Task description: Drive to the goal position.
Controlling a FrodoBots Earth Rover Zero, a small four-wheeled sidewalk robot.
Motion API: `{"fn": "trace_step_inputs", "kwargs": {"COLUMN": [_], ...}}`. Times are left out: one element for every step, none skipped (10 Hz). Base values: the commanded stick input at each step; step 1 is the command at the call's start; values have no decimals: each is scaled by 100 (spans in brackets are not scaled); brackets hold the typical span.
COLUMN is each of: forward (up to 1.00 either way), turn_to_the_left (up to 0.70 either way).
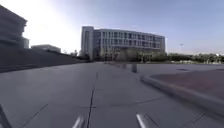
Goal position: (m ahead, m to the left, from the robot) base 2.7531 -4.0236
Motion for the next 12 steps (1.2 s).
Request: {"fn": "trace_step_inputs", "kwargs": {"forward": [60,60,60,60,60,60,60,60,60,60,60,60], "turn_to_the_left": [0,0,0,0,0,-2,-4,-6,-10,-15,-15,-15]}}
